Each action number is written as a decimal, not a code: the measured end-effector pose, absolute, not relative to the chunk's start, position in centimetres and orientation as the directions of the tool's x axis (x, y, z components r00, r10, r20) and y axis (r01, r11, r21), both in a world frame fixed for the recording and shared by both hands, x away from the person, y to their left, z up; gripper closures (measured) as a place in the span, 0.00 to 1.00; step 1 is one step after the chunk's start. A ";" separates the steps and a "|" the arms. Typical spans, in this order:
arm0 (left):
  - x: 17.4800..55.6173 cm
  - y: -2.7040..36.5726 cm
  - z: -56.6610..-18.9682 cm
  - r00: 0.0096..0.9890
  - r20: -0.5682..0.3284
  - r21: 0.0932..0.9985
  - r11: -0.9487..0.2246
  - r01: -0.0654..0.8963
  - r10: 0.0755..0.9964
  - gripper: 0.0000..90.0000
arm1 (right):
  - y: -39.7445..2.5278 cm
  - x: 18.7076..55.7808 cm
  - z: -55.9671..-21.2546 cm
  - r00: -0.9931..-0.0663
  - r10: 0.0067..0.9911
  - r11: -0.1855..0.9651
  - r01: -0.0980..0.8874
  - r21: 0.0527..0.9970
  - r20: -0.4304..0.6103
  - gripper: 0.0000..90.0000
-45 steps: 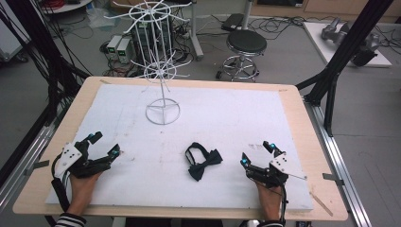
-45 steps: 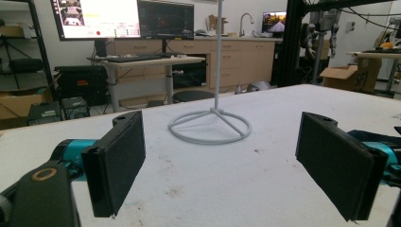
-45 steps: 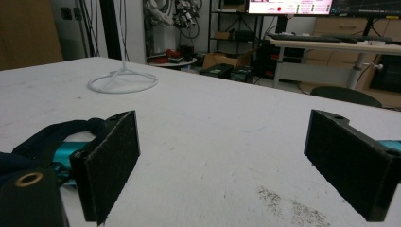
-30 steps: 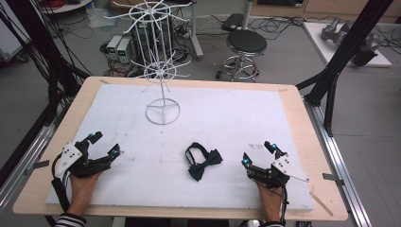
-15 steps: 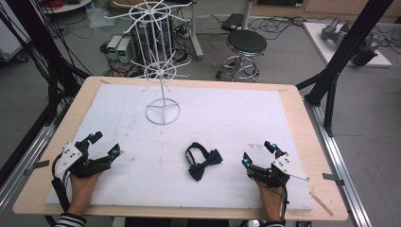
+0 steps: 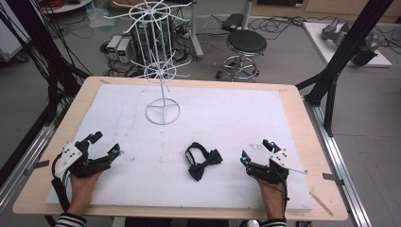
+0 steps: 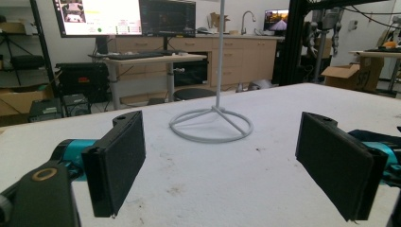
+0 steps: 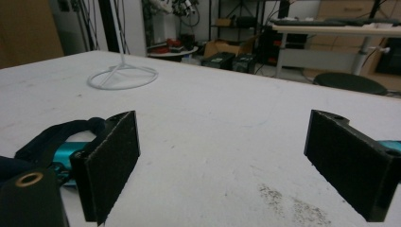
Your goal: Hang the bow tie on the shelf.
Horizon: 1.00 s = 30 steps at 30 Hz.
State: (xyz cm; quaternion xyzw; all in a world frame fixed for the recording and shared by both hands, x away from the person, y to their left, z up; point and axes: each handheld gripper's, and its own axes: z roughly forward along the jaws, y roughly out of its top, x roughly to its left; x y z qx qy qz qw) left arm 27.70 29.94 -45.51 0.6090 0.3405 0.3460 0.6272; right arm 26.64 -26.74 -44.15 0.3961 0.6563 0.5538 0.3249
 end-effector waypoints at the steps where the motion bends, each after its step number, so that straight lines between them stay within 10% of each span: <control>1: 27.7 29.9 -45.5 0.528 -0.006 1.000 0.020 -0.020 0.849 0.19 | -26.4 26.8 -43.6 -0.489 0.872 0.084 0.184 0.979 0.017 0.11; 30: 27.7 29.9 -45.5 0.524 -0.007 1.000 0.019 -0.018 0.852 0.19 | -18.1 32.2 -37.7 -0.771 0.636 0.408 0.376 0.832 0.036 0.12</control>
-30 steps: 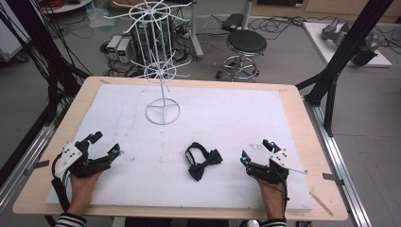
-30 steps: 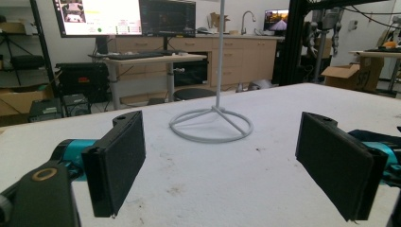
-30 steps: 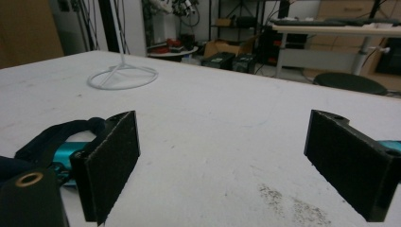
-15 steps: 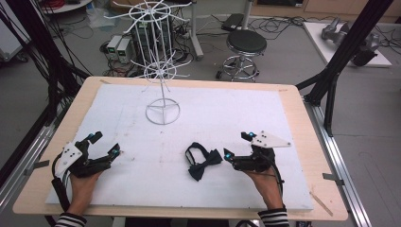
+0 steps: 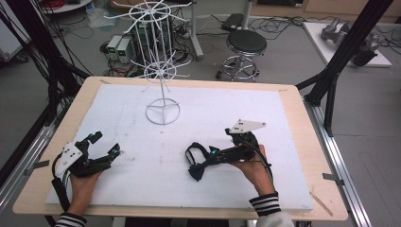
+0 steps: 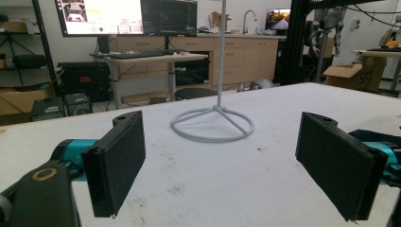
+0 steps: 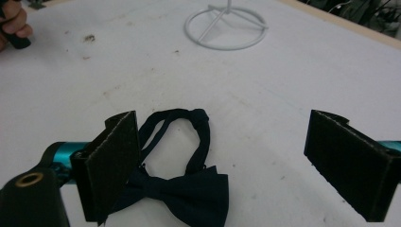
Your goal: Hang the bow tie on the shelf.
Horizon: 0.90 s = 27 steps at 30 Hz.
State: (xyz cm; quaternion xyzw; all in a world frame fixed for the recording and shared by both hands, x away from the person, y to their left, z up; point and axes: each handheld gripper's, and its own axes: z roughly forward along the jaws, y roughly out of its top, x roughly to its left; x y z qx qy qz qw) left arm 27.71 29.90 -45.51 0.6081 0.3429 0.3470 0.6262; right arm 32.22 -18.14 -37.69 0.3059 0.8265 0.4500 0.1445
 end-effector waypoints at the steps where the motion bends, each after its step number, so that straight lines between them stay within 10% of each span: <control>1: 27.7 29.9 -45.5 0.524 -0.007 1.000 0.019 -0.017 0.852 0.19 | -17.7 32.5 -37.7 -0.778 0.627 0.422 0.379 0.824 0.037 0.15; 27: 27.8 29.9 -45.5 0.520 -0.008 1.000 0.016 -0.011 0.854 0.19 | -12.2 36.1 -39.2 -0.790 0.611 0.610 0.517 0.601 0.060 0.38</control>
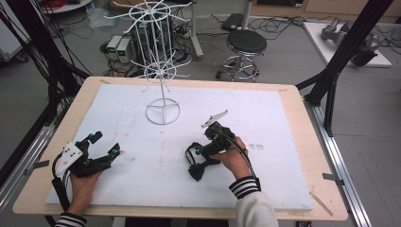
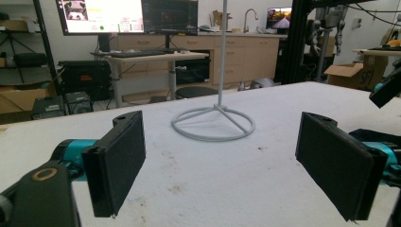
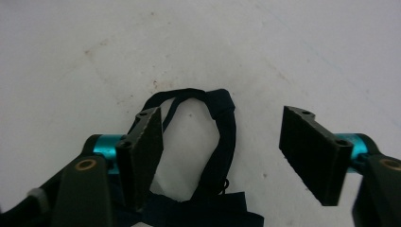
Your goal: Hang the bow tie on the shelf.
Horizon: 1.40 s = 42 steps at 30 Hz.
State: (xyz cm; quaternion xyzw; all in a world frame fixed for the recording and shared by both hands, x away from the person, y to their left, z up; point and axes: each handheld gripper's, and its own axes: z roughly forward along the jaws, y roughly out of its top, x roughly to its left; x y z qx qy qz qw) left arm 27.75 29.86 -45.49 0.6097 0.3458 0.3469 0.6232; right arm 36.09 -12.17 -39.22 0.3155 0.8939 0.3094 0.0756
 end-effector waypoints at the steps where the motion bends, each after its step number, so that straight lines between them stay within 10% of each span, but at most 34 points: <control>1: 27.8 29.8 -45.5 0.520 -0.008 1.000 0.017 -0.011 0.854 0.19 | -12.1 36.2 -39.3 -0.790 0.611 0.614 0.521 0.593 0.061 0.40; 42: 27.7 29.9 -45.5 0.520 -0.003 1.000 0.011 -0.012 0.854 0.19 | -10.7 37.4 -41.5 -0.791 0.609 0.703 0.574 0.420 0.061 0.89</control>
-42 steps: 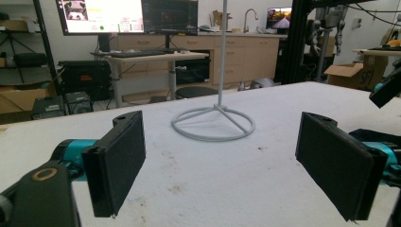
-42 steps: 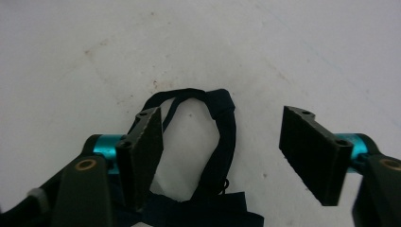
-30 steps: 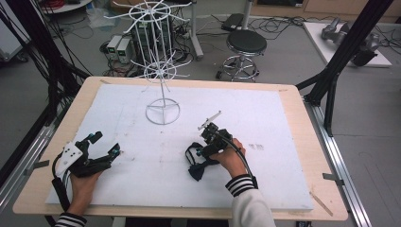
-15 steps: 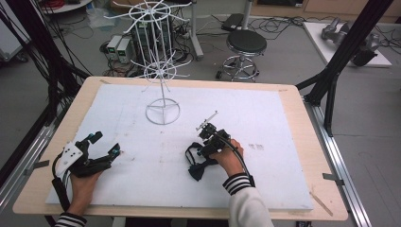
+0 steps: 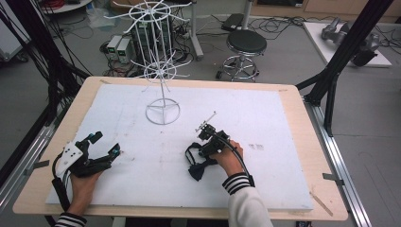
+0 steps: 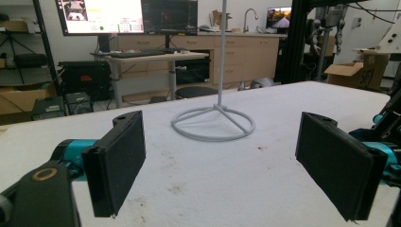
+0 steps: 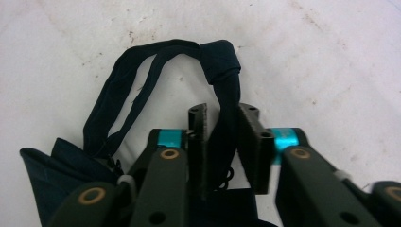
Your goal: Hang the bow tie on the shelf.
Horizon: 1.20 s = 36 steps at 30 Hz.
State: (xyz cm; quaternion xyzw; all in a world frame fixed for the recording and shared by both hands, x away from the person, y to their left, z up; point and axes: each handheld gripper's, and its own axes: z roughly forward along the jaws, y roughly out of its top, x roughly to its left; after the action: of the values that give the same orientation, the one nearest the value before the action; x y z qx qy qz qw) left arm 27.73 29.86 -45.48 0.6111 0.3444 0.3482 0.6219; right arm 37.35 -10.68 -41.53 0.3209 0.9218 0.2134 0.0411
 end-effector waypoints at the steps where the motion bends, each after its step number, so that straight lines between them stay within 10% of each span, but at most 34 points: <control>1: 27.7 29.9 -45.5 0.520 -0.004 1.000 0.012 -0.013 0.854 0.19 | -10.6 37.3 -41.5 -0.793 0.606 0.707 0.571 0.416 0.058 0.93; 36: 27.7 29.8 -45.5 0.521 -0.001 1.000 0.011 -0.015 0.854 0.19 | -10.6 35.9 -38.8 -0.828 0.558 0.615 0.459 0.640 0.058 0.98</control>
State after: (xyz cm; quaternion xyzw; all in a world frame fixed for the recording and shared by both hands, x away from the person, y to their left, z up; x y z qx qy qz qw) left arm 27.72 29.81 -45.49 0.6105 0.3433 0.3490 0.6227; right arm 35.91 -10.56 -38.76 0.2840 0.8957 0.3342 0.0737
